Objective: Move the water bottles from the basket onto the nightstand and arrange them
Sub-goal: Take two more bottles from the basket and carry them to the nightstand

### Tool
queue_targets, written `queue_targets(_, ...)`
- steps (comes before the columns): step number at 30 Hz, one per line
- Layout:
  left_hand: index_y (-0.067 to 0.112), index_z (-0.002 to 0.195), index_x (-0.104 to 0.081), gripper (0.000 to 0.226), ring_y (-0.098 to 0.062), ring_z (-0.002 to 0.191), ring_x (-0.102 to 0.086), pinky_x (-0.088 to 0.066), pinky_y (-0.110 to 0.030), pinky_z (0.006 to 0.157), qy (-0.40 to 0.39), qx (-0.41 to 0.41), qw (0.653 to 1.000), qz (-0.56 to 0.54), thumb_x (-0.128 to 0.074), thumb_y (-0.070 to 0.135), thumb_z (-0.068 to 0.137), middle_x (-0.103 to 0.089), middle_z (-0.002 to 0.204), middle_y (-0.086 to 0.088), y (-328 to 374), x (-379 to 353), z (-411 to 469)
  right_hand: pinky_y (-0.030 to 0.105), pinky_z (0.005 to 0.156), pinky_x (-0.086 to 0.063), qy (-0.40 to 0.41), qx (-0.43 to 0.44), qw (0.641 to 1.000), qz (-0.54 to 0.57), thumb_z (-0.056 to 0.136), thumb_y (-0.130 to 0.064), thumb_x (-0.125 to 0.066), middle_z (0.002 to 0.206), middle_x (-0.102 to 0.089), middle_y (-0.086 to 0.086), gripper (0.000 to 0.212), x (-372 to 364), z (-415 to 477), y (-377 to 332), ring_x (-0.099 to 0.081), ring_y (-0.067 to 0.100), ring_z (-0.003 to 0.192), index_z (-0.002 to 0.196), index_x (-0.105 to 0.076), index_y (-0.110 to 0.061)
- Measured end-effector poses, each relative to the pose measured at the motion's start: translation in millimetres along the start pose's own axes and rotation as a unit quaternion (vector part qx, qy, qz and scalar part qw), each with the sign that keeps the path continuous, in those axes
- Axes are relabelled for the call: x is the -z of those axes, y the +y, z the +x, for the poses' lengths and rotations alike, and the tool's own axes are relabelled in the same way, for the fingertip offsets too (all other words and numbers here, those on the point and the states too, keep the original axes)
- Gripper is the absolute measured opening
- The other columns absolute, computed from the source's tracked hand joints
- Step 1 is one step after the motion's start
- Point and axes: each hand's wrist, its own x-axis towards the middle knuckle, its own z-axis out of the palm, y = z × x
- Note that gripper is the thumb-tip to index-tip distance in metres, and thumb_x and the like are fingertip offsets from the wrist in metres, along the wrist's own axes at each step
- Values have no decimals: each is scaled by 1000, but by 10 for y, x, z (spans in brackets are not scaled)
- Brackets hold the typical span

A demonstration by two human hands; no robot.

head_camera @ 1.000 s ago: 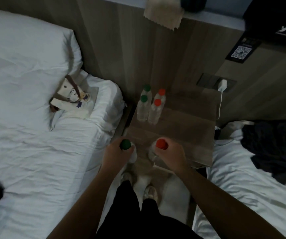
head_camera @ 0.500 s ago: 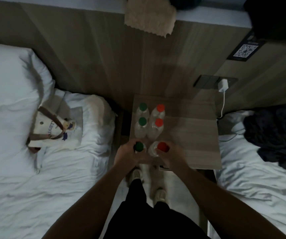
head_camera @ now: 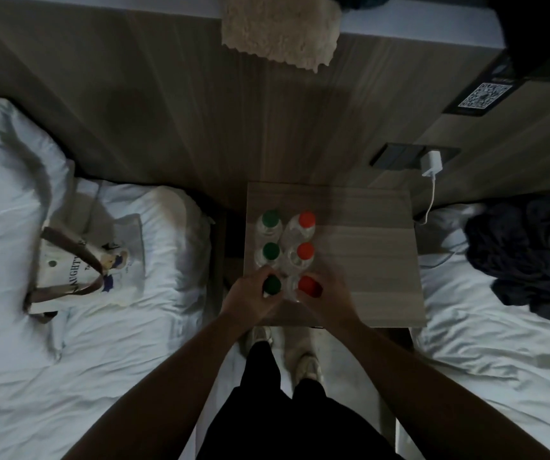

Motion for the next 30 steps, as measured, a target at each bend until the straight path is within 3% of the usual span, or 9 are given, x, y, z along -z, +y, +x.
queue_targets(8,30,106,-55,30,-8,76,-65,-56,-38,72,36,-19,999,8,-69,35,80,-68,87,6,-12,-26,-101,24,77,-44,-31,22,999,-31,82,-34,-70,92,-68,-5,33,102,-23,41,-61,11,86,113,-65,-25)
queue_targets(12,32,123,-43,53,-18,85,-66,-55,-38,75,74,62,995,-34,-67,41,77,-67,94,0,2,-119,-281,16,71,-37,-37,40,998,-22,83,-35,-71,90,-58,-16,44,126,-91,98,-58,4,83,124,-58,-25)
queue_targets(14,28,127,-40,63,-21,85,-63,-49,-30,70,98,112,986,-73,-66,42,72,-61,91,1,9,-176,-440,10,60,-38,-51,31,998,-2,84,-35,-69,85,-60,-20,36,140,-158,167,-56,-6,73,117,-54,-36)
queue_targets(16,29,116,-48,45,-15,76,-61,-42,-17,60,130,140,978,-87,-68,30,76,-55,78,8,-9,-268,-666,5,52,-38,-81,19,996,18,88,-24,-66,76,-57,-15,19,155,-255,246,-52,-4,65,98,-53,-33)
queue_targets(17,31,110,-49,38,-10,71,-58,-40,-11,57,147,151,974,-80,-69,23,79,-54,75,10,-36,-334,-796,6,52,-40,-98,19,995,23,89,-17,-64,76,-55,-12,19,150,-295,331,-52,-1,64,101,-55,-28)
queue_targets(21,15,130,-46,58,-19,81,-58,-48,-30,72,162,241,953,-90,-72,25,79,-59,92,-3,-189,-740,-1332,23,69,-47,-175,43,983,-44,89,-11,-62,113,-62,12,44,144,-533,664,-61,26,102,130,-50,0)
queue_targets(24,15,127,-49,55,-21,88,-62,-50,-31,78,190,293,930,-110,-71,28,79,-61,97,-2,-167,-1114,-1759,34,91,-47,-229,34,971,-67,88,-27,-64,123,-58,7,50,142,-694,917,-57,23,112,132,-48,-11)
queue_targets(27,13,126,-51,52,-17,90,-59,-44,-25,78,241,317,909,-120,-71,28,80,-60,99,0,-82,-1499,-2150,39,94,-49,-276,46,957,-77,75,-41,-65,128,-56,6,66,139,-769,1179,-57,21,111,133,-46,-18)
queue_targets(30,13,124,-53,50,-14,89,-57,-41,-23,77,292,348,879,-143,-71,29,81,-59,99,1,19,-1809,-2523,34,92,-47,-298,68,946,-112,83,-30,-66,133,-53,9,59,124,-891,1304,-54,24,117,135,-45,-15)
